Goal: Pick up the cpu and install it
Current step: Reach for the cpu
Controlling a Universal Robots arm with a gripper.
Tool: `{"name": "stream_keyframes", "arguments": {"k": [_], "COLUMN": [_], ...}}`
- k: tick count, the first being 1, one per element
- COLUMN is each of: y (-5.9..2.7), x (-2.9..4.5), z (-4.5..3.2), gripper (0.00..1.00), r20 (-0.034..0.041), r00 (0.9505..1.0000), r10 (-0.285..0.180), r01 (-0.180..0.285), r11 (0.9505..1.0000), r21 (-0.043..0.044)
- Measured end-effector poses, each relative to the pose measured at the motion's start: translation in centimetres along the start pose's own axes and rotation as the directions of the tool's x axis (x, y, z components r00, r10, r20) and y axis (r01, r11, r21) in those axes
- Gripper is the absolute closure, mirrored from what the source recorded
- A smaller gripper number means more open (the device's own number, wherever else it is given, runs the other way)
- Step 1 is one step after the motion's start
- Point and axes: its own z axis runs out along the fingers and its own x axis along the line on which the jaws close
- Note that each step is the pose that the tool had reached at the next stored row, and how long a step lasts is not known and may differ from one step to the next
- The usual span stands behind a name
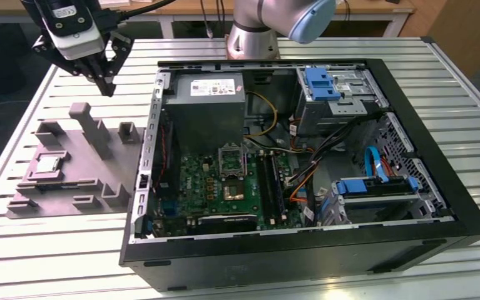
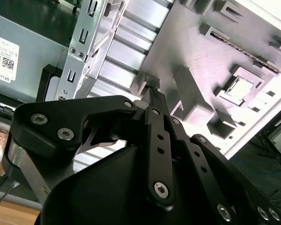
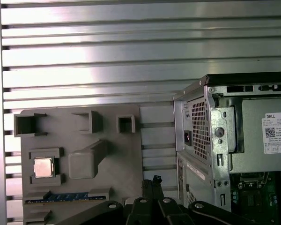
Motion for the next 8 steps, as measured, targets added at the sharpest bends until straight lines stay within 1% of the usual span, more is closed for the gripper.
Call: {"name": "stream_keyframes", "arguments": {"k": [8], "y": [-0.01], "x": [0.13], "z": [0.0], "gripper": [0.89], "r20": [0.0], "r00": [1.0], "r10": [0.0], "r01": [0.0], "r11": [1.0], "r21": [0.0]}}
